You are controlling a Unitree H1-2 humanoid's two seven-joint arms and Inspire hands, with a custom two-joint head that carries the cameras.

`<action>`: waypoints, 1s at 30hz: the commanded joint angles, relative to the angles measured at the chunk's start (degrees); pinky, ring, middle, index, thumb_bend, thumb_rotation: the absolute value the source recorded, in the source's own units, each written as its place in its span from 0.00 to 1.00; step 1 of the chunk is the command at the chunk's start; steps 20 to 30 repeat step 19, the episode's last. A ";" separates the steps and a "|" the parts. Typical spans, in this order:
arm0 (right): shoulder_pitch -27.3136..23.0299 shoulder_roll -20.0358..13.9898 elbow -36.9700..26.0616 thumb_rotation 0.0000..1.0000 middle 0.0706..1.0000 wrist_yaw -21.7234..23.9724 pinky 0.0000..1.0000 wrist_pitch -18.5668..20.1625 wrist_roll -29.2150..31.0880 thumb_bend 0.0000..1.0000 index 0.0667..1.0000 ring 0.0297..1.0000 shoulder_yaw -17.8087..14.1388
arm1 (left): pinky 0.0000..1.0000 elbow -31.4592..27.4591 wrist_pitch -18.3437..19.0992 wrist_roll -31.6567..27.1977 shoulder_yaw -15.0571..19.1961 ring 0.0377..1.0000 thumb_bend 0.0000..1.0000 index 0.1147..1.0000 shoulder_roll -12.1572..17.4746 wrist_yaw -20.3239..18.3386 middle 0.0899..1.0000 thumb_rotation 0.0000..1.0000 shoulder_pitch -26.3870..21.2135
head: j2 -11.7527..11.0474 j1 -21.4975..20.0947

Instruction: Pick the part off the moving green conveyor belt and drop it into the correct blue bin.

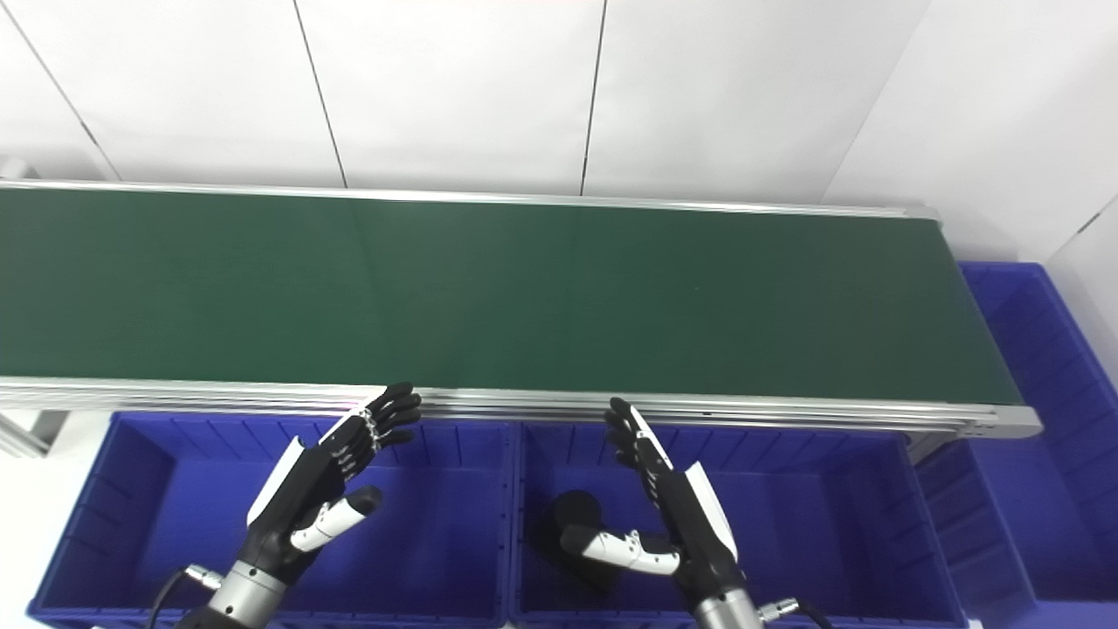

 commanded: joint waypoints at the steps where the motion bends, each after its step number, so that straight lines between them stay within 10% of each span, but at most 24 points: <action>1: -0.16 0.12 -1.34 0.45 0.90 1.55 0.86 -3.04 2.53 1.00 0.95 0.89 -0.74 | 0.83 -0.12 -1.62 -0.17 -0.36 0.86 0.84 0.88 -0.16 0.60 0.87 0.69 -0.34 | -0.16 0.66; 30: -0.29 1.06 0.47 0.43 0.92 3.60 0.94 -3.55 0.89 0.97 0.97 0.90 -1.21 | 0.83 1.68 -2.24 0.05 -1.21 0.87 0.87 0.89 0.25 0.35 0.88 0.53 -0.75 | -1.61 1.45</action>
